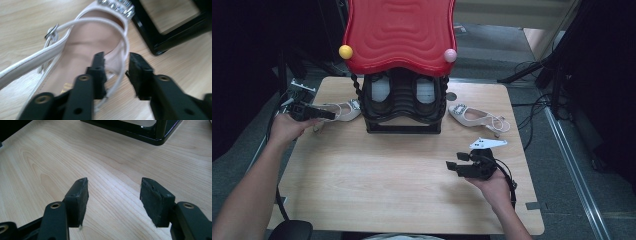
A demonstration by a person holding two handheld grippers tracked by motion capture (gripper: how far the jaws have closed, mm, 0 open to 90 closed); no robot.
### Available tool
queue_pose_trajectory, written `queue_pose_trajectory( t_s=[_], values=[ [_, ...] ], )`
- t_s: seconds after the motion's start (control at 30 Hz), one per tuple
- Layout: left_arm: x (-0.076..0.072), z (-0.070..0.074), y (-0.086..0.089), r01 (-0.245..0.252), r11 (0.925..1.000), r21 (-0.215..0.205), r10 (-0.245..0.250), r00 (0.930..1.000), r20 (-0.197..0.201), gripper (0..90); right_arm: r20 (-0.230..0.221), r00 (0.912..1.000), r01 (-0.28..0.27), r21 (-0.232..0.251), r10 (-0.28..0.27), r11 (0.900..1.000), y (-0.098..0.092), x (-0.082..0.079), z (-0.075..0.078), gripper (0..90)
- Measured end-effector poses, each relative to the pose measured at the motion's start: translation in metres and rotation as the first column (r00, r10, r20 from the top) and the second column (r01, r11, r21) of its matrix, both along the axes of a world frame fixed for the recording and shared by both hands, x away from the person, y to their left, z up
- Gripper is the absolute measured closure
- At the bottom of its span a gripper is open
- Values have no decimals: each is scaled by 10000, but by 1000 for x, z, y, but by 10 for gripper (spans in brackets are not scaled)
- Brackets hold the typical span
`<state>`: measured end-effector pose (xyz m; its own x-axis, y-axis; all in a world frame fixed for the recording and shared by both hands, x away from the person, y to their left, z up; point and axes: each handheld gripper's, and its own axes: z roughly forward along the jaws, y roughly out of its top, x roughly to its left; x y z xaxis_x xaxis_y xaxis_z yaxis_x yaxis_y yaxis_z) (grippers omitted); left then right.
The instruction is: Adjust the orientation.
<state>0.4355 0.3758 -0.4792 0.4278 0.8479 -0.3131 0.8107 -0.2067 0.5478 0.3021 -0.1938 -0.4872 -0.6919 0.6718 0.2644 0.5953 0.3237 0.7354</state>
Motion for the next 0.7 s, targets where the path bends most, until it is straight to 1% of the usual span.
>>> queue_pose_trajectory(
  t_s=[0.03, 0.07, 0.1, 0.13, 0.2, 0.27, 0.33, 0.43, 0.53, 0.57, 0.63, 0.67, 0.7],
  values=[
    [0, -2, -1, 50, 9999, -106, -50, 10000, -13, 714, -14, 10000, 3, 1, -3, 10000, 0, 0, 0, 412],
    [-1, -2, -1, 141, 9997, -189, -140, 9999, 73, 776, -25, 10000, -8, -10, 8, 10000, 1, 0, 0, 412],
    [-1, -1, -3, 62, 9999, -99, -60, 9999, 140, 825, -21, 10000, -30, -13, 30, 10000, 1, 0, 0, 412],
    [-1, 0, -4, -35, 10000, -28, 35, 10000, 82, 849, -14, 10000, -40, 2, 40, 10000, 1, 0, 0, 412],
    [-1, 2, -7, -180, 9997, 164, 178, 9998, 89, 862, 0, 10000, -26, -23, 26, 10000, 1, 0, 0, 412],
    [-1, 4, -10, -277, 9993, 236, 281, 9995, -160, 864, -11, 10000, 9, 17, -9, 10000, 0, 0, 0, 412],
    [-1, 5, -16, -275, 9992, 291, 283, 9993, -249, 864, 8, 10000, 10, 30, -10, 10000, 0, 0, 0, 412],
    [-2, 5, -25, -572, 9984, 23, 573, 9975, -410, 864, 12, 10000, 7, 31, -7, 10000, 1, 0, 0, 412],
    [-5, 3, -37, -1084, 9934, -388, 1063, 9930, -521, 863, 35, 10000, -4, 33, 4, 10000, 0, 0, 0, 412],
    [-6, 2, -40, -1161, 9923, -424, 1139, 9921, -517, 862, 30, 10000, 0, 41, 0, 10000, 0, 0, 0, 412],
    [-7, 1, -46, -1425, 9874, -686, 1388, 9887, -560, 860, 51, 10000, -19, 38, 18, 10000, 0, 0, 1, 412],
    [-8, 0, -51, -1675, 9828, -780, 1636, 9850, -548, 859, 47, 10000, -22, 37, 22, 10000, 0, 0, 1, 412],
    [-8, 1, -52, -1672, 9828, -779, 1628, 9848, -604, 860, 71, 10000, -23, 31, 23, 10000, 1, 0, 1, 412]
  ],
)
